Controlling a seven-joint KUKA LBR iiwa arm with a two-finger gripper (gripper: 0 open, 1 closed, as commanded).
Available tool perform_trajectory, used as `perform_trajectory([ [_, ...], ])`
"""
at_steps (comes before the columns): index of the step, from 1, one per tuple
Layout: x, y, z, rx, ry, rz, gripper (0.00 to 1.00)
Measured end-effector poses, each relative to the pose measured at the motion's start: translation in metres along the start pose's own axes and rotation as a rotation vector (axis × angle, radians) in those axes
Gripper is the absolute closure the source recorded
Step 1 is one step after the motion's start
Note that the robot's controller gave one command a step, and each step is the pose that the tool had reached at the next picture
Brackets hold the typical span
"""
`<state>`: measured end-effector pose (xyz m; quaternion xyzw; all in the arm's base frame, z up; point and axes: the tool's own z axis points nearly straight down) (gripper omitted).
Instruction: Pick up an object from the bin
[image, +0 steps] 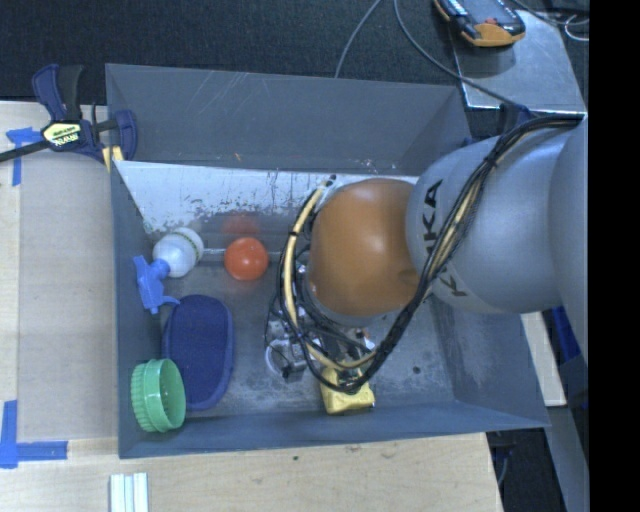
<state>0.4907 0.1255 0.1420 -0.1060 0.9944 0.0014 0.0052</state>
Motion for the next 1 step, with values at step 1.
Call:
perform_trajectory([
  [1,-0.0793,-0.0202,-0.1614,0.002,-0.011,-0.472,1.0],
])
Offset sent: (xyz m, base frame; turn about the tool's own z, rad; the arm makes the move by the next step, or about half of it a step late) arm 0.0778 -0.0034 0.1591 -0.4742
